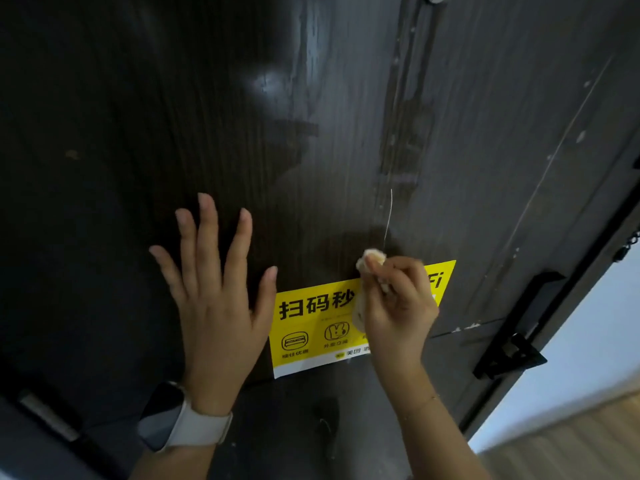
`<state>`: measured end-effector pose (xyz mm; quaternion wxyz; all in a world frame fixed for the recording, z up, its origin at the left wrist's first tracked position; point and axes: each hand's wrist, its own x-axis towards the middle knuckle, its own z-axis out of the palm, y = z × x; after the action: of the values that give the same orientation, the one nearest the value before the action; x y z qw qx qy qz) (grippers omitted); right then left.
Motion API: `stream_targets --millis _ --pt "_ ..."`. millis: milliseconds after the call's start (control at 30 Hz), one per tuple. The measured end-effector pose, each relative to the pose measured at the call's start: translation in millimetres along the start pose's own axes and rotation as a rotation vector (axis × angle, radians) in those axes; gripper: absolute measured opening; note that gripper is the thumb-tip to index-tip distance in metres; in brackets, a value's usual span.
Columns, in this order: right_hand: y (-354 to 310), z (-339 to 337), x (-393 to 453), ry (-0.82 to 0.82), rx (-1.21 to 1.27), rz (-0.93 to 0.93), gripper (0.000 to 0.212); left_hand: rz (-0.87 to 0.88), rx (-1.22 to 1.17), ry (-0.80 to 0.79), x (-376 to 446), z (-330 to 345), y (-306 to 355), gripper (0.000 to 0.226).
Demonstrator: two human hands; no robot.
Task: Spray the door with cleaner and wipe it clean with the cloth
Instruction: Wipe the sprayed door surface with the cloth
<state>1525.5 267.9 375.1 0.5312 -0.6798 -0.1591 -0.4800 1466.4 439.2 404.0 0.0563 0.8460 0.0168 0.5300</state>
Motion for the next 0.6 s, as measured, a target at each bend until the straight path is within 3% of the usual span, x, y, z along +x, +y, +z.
stream_targets --millis 167,367,600 --pt "-22.3 9.6 68.5 0.145 0.079 -0.111 0.003 0.053 0.005 -0.021 8.9 14.7 22.3 0.071" --pt "10.3 -3.8 6.9 0.027 0.019 -0.054 0.004 0.047 0.069 -0.018 7.1 24.3 20.1 0.075" --pt "-11.4 9.7 64.5 0.139 0.112 -0.124 0.005 0.026 0.054 -0.018 8.9 23.7 21.4 0.074"
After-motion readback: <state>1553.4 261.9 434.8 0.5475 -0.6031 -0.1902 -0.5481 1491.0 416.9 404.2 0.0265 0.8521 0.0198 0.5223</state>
